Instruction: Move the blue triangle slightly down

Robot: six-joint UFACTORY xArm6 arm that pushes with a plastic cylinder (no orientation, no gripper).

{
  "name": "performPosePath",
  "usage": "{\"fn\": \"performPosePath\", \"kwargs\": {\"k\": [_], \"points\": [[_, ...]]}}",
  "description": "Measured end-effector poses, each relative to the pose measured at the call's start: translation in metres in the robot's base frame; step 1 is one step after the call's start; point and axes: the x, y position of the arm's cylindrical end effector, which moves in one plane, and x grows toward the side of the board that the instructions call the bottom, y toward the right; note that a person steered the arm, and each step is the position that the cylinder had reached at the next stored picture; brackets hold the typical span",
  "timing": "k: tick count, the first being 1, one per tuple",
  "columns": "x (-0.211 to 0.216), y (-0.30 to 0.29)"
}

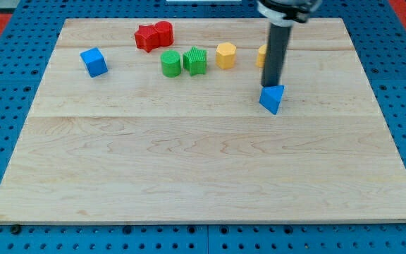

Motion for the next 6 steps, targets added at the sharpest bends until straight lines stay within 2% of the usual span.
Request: {"fn": "performPosePath", "kwargs": {"k": [4,5,6], "points": [[0.020,-0.001],[0.004,-0.090],[-0.006,-0.207]]}}
